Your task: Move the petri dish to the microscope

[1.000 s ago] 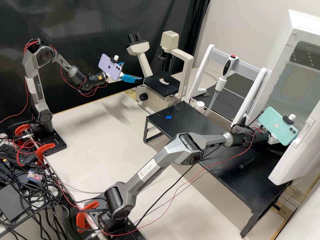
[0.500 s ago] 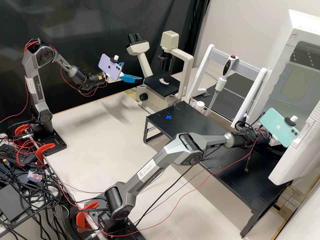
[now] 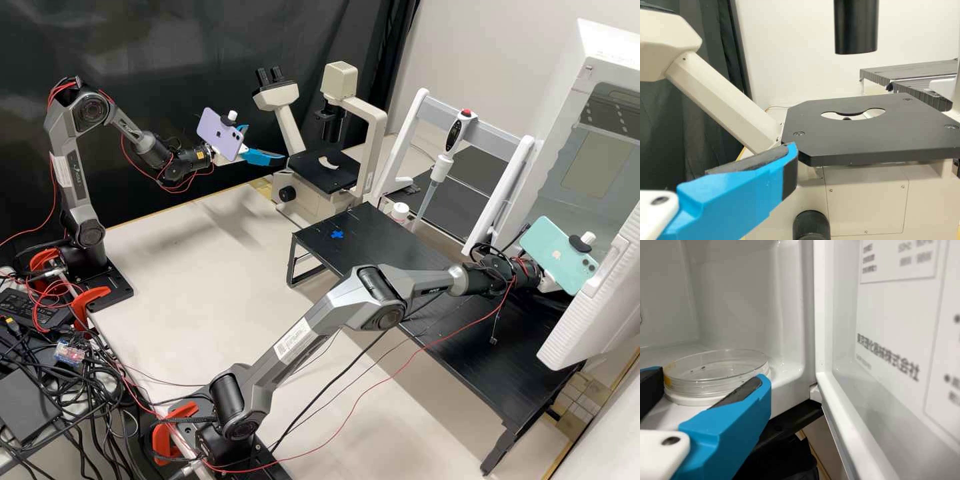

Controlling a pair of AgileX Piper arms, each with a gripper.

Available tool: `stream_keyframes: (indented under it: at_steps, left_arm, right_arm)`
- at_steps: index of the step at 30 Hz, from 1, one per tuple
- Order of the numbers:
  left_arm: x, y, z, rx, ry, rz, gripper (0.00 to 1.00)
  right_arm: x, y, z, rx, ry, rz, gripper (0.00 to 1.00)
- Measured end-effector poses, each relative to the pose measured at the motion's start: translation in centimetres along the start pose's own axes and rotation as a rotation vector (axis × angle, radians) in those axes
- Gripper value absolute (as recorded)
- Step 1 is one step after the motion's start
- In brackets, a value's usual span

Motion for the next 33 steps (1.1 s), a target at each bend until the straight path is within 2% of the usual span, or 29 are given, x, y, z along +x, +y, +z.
stream_keyframes:
  at_steps: [3,4,13,16,22,33]
  left_arm:
    - [0.0,0.0,0.0,0.000,0.000,0.000,1.00]
    - [0.0,0.0,0.0,0.000,0.000,0.000,1.00]
    - [0.0,0.0,0.0,0.000,0.000,0.000,1.00]
    - [0.0,0.0,0.0,0.000,0.000,0.000,1.00]
    - [0.0,0.0,0.0,0.000,0.000,0.000,1.00]
    - [0.0,0.0,0.0,0.000,0.000,0.000,1.00]
  right_arm:
    - [0.0,-0.1,0.1,0.017,-0.003,-0.003,0.00]
    - [0.0,-0.1,0.1,0.018,-0.004,-0.004,1.00]
    - [-0.4,0.0,-0.1,0.011,0.000,-0.012,1.00]
    - [-0.6,-0.1,-0.1,-0.009,0.004,-0.024,1.00]
    - [-1.1,0.1,-0.5,-0.017,0.009,-0.030,1.00]
    - [-2.4,2.8,-1.3,-0.019,0.040,0.005,1.00]
